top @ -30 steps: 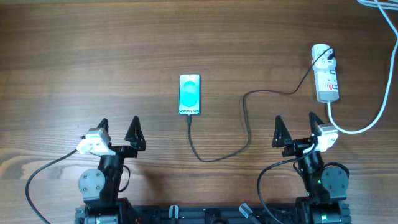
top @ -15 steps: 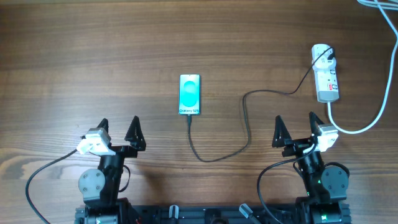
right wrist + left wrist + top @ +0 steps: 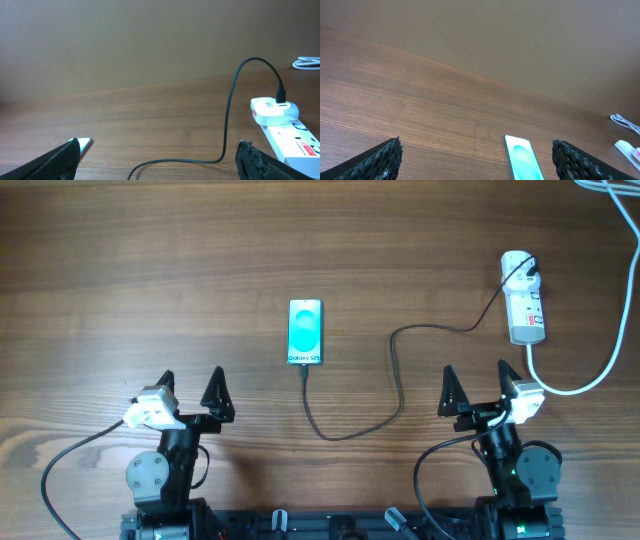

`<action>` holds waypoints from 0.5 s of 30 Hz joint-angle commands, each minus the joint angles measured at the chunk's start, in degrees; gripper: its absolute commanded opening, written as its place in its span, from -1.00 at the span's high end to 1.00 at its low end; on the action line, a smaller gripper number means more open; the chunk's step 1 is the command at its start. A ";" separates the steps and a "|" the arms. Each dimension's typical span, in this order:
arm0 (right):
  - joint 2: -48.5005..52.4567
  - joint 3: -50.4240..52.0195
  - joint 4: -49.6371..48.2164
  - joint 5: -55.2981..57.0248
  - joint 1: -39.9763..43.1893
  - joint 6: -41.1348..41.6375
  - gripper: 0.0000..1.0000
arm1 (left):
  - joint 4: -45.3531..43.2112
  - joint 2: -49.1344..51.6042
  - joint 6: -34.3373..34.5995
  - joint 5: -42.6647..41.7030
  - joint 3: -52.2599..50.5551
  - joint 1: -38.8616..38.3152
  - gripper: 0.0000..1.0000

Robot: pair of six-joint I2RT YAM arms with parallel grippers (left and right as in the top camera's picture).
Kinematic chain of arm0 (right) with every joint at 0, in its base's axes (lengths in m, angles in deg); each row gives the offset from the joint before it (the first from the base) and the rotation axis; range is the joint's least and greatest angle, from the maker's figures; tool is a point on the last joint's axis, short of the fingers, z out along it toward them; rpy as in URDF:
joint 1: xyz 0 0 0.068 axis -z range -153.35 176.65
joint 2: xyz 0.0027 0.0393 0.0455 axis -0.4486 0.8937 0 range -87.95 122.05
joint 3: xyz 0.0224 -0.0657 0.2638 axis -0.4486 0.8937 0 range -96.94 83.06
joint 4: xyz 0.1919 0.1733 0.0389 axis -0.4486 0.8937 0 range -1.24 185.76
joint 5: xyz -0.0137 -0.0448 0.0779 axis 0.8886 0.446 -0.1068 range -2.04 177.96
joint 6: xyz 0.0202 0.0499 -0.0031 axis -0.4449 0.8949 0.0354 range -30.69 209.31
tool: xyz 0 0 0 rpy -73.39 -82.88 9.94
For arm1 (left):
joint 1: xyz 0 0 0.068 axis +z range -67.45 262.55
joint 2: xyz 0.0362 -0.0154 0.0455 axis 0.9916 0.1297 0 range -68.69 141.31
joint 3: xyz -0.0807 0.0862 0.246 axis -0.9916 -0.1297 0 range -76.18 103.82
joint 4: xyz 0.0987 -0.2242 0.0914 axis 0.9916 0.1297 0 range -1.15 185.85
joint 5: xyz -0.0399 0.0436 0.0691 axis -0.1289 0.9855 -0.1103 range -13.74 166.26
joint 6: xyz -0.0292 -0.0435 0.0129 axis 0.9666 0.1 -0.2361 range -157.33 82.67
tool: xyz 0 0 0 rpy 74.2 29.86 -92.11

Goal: Plug charger to phone and switch on socket

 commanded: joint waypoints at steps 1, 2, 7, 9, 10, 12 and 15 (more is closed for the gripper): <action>-0.83 0.07 -0.26 0.76 -0.20 -0.87 -0.98 | 0.24 -0.52 -1.18 0.50 -0.26 -0.35 -1.00; -0.83 0.07 -0.26 0.76 -0.20 -0.87 -1.00 | 0.24 -0.52 -1.18 0.50 -0.26 -0.35 -1.00; -0.83 0.07 -0.26 0.76 -0.20 -0.90 -0.99 | 0.24 -0.52 -1.18 0.50 -0.26 -0.35 -1.00; -0.83 0.07 -0.26 0.76 -0.20 -0.87 -0.99 | 0.24 -0.52 -1.18 0.50 -0.26 -0.35 -1.00; -0.83 0.07 -0.26 0.76 -0.20 -0.87 -0.99 | 0.24 -0.52 -1.18 0.50 -0.26 -0.35 -1.00; -0.83 0.07 -0.26 0.76 -0.20 -0.90 -0.99 | 0.24 -0.52 -1.18 0.50 -0.26 -0.35 -1.00; -0.83 0.07 -0.26 0.76 -0.20 -0.87 -0.99 | 0.24 -0.52 -1.18 0.50 -0.26 -0.35 -1.00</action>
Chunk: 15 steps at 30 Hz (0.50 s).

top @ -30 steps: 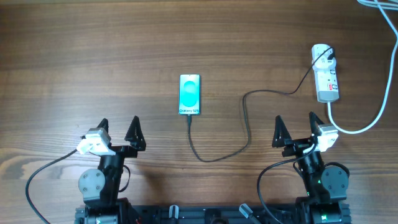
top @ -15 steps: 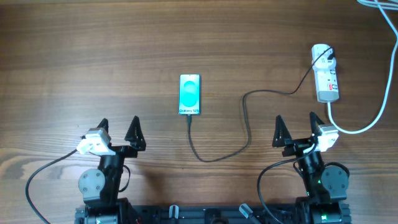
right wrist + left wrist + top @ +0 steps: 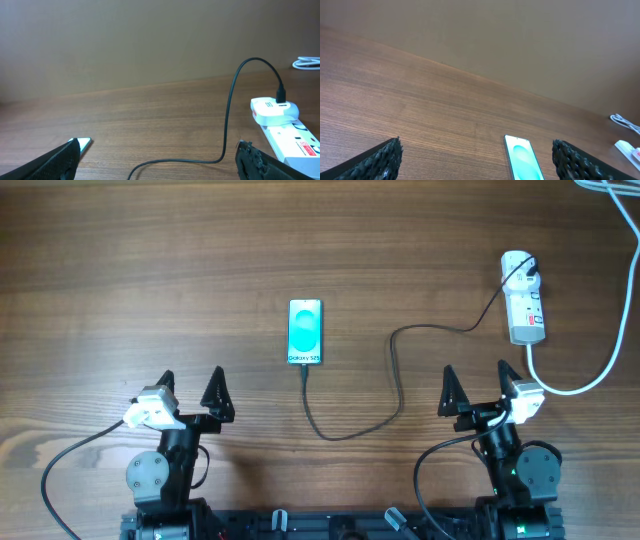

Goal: Plug charger to phone and switch on socket

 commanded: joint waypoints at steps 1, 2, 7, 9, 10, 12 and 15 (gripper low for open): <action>-0.83 0.07 -0.26 0.76 -0.20 -0.90 -1.00 | 0.24 -0.52 -1.18 0.50 -0.26 -0.35 -1.00; -0.83 0.07 -0.26 0.76 -0.20 -0.90 -0.99 | 0.24 -0.52 -1.18 0.50 -0.26 -0.35 -1.00; -0.83 0.07 -0.26 0.76 -0.20 -0.87 -0.99 | 0.24 -0.52 -1.18 0.50 -0.26 -0.35 -1.00; -0.83 0.07 -0.26 0.76 -0.20 -0.90 -0.99 | 0.24 -0.52 -1.18 0.50 -0.26 -0.35 -1.00; -0.83 0.07 -0.26 0.76 -0.20 -0.87 -1.00 | 0.24 -0.52 -1.18 0.50 -0.26 -0.35 -1.00; -0.83 0.07 -0.26 0.76 -0.20 -0.90 -0.99 | 0.24 -0.52 -1.18 0.50 -0.26 -0.35 -1.00; -0.83 0.07 -0.26 0.76 -0.20 -0.90 -1.00 | 0.24 -0.52 -1.18 0.50 -0.26 -0.35 -1.00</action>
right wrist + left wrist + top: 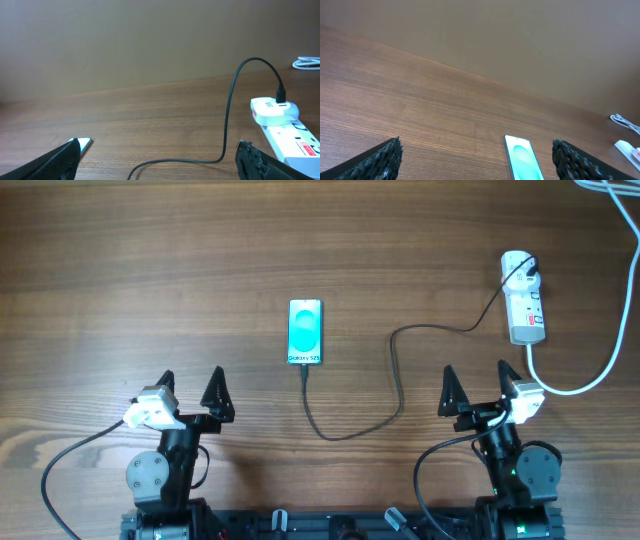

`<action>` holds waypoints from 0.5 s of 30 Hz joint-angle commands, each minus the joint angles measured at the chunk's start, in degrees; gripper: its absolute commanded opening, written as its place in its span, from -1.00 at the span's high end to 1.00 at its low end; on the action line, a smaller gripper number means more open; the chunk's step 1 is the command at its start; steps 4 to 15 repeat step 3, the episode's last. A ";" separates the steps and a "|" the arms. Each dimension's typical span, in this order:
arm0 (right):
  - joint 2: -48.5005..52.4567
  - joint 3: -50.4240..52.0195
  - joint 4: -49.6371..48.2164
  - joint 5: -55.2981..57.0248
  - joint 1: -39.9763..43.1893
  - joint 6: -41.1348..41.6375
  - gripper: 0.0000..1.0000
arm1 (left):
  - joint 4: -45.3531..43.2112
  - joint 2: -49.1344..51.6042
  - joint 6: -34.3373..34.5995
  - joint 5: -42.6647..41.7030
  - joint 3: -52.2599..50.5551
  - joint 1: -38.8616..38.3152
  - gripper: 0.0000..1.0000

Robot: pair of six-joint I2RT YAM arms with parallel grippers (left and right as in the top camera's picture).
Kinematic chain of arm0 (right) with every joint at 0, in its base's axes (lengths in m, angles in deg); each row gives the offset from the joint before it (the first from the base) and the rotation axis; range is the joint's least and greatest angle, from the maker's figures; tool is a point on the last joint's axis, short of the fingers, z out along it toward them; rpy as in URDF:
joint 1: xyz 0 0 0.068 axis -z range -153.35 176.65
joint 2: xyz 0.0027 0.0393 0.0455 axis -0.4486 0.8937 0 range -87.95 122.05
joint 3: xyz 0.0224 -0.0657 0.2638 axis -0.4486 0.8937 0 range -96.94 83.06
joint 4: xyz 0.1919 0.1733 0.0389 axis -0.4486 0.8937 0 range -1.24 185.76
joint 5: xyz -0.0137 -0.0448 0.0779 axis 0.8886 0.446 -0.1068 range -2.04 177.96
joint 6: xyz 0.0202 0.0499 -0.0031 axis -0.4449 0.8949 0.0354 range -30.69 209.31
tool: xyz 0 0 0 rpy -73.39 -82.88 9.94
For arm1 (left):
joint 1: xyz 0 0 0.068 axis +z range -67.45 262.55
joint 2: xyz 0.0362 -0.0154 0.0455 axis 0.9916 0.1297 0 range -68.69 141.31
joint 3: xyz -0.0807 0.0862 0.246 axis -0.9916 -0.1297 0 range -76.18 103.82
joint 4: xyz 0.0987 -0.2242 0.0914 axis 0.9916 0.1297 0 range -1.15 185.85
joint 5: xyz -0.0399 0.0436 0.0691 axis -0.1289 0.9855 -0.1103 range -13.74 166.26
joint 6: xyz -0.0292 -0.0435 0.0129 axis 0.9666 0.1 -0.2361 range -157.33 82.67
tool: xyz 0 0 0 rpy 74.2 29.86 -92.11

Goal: Plug charger to phone and switch on socket

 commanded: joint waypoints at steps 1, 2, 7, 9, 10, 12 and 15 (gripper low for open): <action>-0.83 0.07 -0.26 0.74 -0.20 -0.90 -0.99 | 0.24 -0.52 -1.18 0.50 -0.26 -0.35 -1.00; -0.83 0.07 -0.26 0.74 -0.20 -0.87 -0.99 | 0.24 -0.52 -1.18 0.50 -0.26 -0.35 -1.00; -0.83 0.07 -0.26 0.74 -0.20 -0.87 -0.99 | 0.24 -0.52 -1.18 0.50 -0.26 -0.35 -1.00; -0.83 0.07 -0.26 0.74 -0.20 -0.87 -0.99 | 0.24 -0.52 -1.18 0.50 -0.26 -0.35 -1.00; -0.83 0.07 -0.26 0.74 -0.20 -0.87 -0.99 | 0.24 -0.52 -1.18 0.50 -0.26 -0.35 -1.00; -0.83 0.07 -0.26 0.74 -0.20 -0.87 -0.99 | 0.24 -0.52 -1.18 0.50 -0.26 -0.35 -1.00; -0.83 0.07 -0.26 0.74 -0.20 -0.87 -0.99 | 0.24 -0.52 -1.18 0.50 -0.26 -0.35 -1.00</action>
